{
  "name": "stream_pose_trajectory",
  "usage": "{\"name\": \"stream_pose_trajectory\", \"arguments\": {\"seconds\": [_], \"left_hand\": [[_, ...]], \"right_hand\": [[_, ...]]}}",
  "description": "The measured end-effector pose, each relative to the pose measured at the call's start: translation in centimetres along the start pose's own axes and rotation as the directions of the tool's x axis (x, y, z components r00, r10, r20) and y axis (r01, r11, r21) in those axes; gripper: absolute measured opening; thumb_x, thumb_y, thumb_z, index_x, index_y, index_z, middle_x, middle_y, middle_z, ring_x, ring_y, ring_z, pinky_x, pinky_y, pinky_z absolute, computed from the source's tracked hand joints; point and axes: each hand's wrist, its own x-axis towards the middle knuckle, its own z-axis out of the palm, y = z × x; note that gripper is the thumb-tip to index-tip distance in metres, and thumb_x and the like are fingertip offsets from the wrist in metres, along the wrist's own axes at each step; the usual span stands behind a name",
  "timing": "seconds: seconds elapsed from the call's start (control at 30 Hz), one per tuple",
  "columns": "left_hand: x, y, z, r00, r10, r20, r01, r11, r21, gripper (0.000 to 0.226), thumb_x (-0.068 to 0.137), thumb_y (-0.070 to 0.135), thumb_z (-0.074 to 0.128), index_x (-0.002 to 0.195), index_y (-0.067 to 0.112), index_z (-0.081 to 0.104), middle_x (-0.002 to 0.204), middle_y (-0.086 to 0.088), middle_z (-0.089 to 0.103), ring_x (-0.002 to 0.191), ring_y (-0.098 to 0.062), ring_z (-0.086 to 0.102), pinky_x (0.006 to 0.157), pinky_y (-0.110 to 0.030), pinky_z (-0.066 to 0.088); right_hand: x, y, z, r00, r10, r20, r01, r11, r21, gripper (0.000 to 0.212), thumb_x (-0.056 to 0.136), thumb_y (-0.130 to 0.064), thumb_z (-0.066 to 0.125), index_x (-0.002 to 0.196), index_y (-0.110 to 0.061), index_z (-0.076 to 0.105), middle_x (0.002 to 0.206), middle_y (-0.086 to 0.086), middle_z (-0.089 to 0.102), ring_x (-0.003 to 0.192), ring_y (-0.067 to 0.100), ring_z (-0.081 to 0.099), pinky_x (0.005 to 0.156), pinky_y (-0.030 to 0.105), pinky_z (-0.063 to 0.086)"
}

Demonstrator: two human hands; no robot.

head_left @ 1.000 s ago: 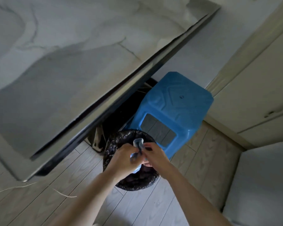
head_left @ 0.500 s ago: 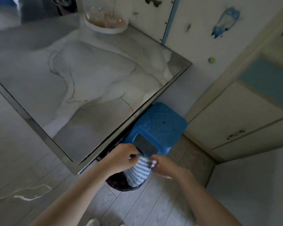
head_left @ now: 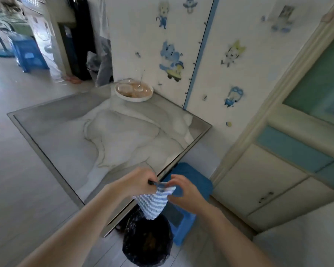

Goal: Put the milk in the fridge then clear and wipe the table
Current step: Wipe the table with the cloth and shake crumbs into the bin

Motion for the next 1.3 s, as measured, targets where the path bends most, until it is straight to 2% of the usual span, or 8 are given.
{"name": "stream_pose_trajectory", "arguments": {"seconds": [0.2, 0.33, 0.43, 0.53, 0.67, 0.83, 1.1, 1.3], "left_hand": [[-0.4, 3.4, -3.6, 0.997, 0.058, -0.041, -0.059, 0.998, -0.010, 0.043, 0.058, 0.029, 0.046, 0.086, 0.010, 0.073, 0.084, -0.015, 0.067, 0.081, -0.025, 0.061, 0.075, -0.031, 0.045], [-1.4, 5.2, -5.8, 0.985, 0.094, -0.145, -0.104, 0.993, -0.059, 0.044, 0.060, 0.024, 0.047, 0.089, 0.004, 0.073, 0.092, -0.013, 0.069, 0.085, -0.018, 0.061, 0.075, -0.022, 0.041], [-2.5, 4.6, -7.3, 0.980, 0.063, -0.190, -0.079, 0.994, -0.075, 0.040, 0.063, 0.023, 0.050, 0.087, 0.000, 0.072, 0.091, -0.018, 0.068, 0.083, -0.022, 0.061, 0.074, -0.026, 0.043], [-3.7, 3.0, -7.8, 0.973, -0.016, -0.231, -0.001, 0.997, -0.073, 0.021, 0.074, 0.012, 0.062, 0.086, -0.003, 0.071, 0.083, -0.015, 0.064, 0.077, -0.016, 0.055, 0.061, -0.015, 0.034], [-4.2, 1.1, -8.5, 0.951, -0.043, -0.305, 0.009, 0.994, -0.111, 0.020, 0.079, 0.000, 0.060, 0.096, 0.001, 0.071, 0.086, -0.006, 0.064, 0.082, -0.015, 0.057, 0.070, -0.020, 0.040], [-4.8, -2.7, -11.8, 0.940, 0.002, -0.340, -0.043, 0.993, -0.114, 0.015, 0.080, 0.003, 0.062, 0.091, 0.001, 0.071, 0.083, -0.005, 0.063, 0.075, -0.011, 0.056, 0.068, -0.021, 0.040], [-4.0, -10.0, -18.5, 0.957, 0.111, -0.269, -0.136, 0.988, -0.076, 0.014, 0.081, 0.007, 0.064, 0.092, 0.003, 0.071, 0.076, -0.002, 0.061, 0.059, 0.009, 0.052, 0.058, -0.009, 0.033], [-2.1, -13.2, -21.5, 0.947, 0.166, -0.273, -0.204, 0.972, -0.116, 0.017, 0.077, 0.003, 0.067, 0.093, 0.009, 0.069, 0.082, 0.001, 0.062, 0.063, 0.016, 0.053, 0.062, -0.003, 0.036]], "right_hand": [[-0.5, -2.9, -2.9, 0.996, -0.089, -0.016, 0.090, 0.995, 0.042, 0.017, 0.077, -0.011, 0.069, 0.092, -0.012, 0.060, 0.123, 0.007, 0.051, 0.126, 0.020, 0.042, 0.089, 0.014, 0.030], [-1.6, -2.8, -4.4, 0.990, -0.085, 0.112, 0.091, 0.995, -0.044, 0.025, 0.079, -0.023, 0.067, 0.095, -0.004, 0.063, 0.100, 0.008, 0.061, 0.096, 0.018, 0.057, 0.084, 0.032, 0.044], [-1.8, -2.3, -5.9, 0.994, -0.040, 0.105, 0.049, 0.995, -0.084, 0.022, 0.084, -0.028, 0.064, 0.094, -0.009, 0.066, 0.081, -0.010, 0.056, 0.085, 0.011, 0.054, 0.070, 0.012, 0.040], [-1.2, -3.0, -7.4, 0.996, -0.017, 0.090, 0.024, 0.997, -0.075, 0.028, 0.084, -0.028, 0.065, 0.088, -0.001, 0.067, 0.084, 0.010, 0.064, 0.080, 0.010, 0.051, 0.065, 0.020, 0.035], [0.2, -5.0, -7.9, 0.994, -0.008, 0.106, 0.016, 0.997, -0.077, 0.053, 0.077, -0.048, 0.064, 0.084, 0.005, 0.062, 0.084, 0.026, 0.059, 0.072, 0.013, 0.047, 0.065, 0.028, 0.031], [2.8, -8.3, -6.9, 0.998, -0.012, 0.055, 0.017, 0.995, -0.097, 0.016, 0.084, -0.029, 0.064, 0.077, -0.014, 0.062, 0.075, 0.009, 0.057, 0.070, 0.010, 0.047, 0.060, 0.018, 0.032], [8.1, -14.9, -3.3, 0.999, 0.025, -0.038, -0.032, 0.983, -0.179, 0.037, 0.090, -0.038, 0.051, 0.089, -0.003, 0.064, 0.088, 0.014, 0.058, 0.076, 0.012, 0.048, 0.063, 0.021, 0.034], [10.5, -17.4, -1.7, 0.976, 0.034, -0.215, -0.058, 0.993, -0.105, 0.017, 0.088, -0.022, 0.059, 0.084, -0.006, 0.064, 0.080, 0.000, 0.053, 0.067, 0.007, 0.043, 0.062, 0.015, 0.033]]}}
